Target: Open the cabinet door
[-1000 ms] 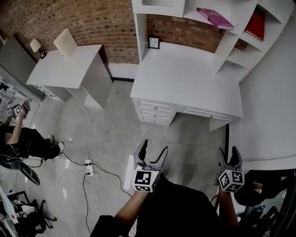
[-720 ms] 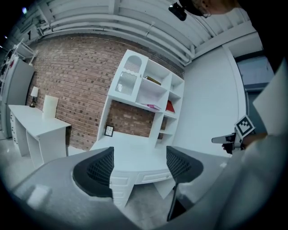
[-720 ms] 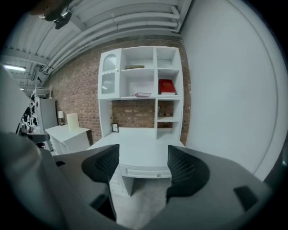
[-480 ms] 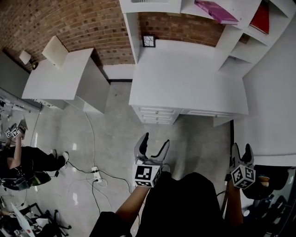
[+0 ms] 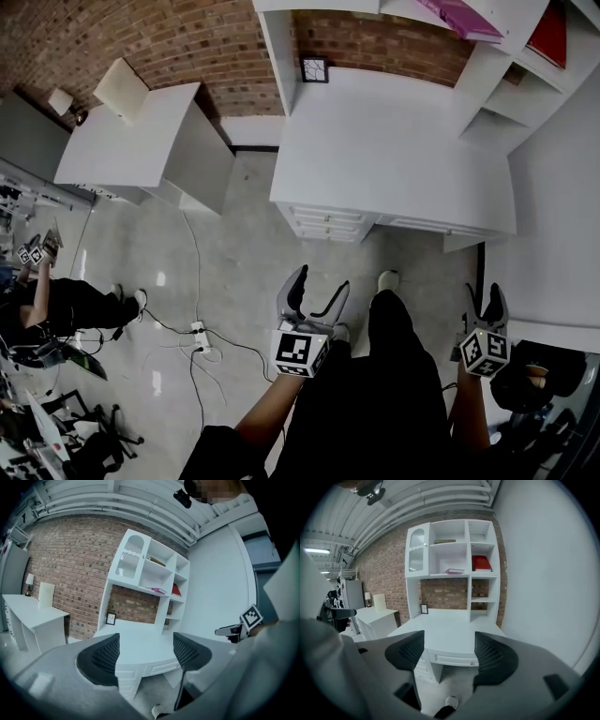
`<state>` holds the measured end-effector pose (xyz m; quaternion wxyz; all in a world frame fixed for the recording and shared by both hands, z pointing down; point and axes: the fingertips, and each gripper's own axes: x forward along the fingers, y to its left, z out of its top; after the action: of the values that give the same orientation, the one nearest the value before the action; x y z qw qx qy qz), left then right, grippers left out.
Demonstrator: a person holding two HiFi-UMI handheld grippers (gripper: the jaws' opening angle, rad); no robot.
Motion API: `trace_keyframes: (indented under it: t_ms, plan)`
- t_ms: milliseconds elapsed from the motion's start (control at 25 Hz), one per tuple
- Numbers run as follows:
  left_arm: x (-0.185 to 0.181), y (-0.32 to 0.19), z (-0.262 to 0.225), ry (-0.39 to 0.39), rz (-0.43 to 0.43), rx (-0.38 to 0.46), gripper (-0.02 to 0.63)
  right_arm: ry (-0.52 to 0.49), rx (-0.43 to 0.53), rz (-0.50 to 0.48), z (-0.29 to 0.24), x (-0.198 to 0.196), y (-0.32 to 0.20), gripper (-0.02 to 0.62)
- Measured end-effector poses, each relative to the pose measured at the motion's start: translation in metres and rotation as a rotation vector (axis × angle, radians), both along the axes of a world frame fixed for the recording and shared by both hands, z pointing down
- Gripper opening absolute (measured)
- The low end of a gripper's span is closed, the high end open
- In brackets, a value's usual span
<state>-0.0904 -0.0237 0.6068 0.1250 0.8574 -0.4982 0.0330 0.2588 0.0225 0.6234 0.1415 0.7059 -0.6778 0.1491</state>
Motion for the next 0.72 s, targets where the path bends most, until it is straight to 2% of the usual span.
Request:
trace_keyframes:
  t_ms: [120, 320, 560, 720]
  plan:
    - [0.001, -0.009, 0.0, -0.013, -0.04, 0.004, 0.356, -0.011, -0.005, -0.05, 0.009, -0.006, -0.026, 0.319]
    - [0.022, -0.039, -0.002, -0.023, -0.063, -0.006, 0.356, -0.047, 0.058, -0.112, 0.0, -0.004, -0.08, 0.319]
    - [0.068, -0.103, -0.014, -0.046, -0.072, 0.02, 0.356, 0.026, 0.048, -0.171, 0.005, 0.033, -0.136, 0.319]
    - [0.098, -0.142, -0.024, -0.026, -0.086, 0.015, 0.356, -0.019, 0.043, -0.178, 0.002, 0.061, -0.174, 0.319]
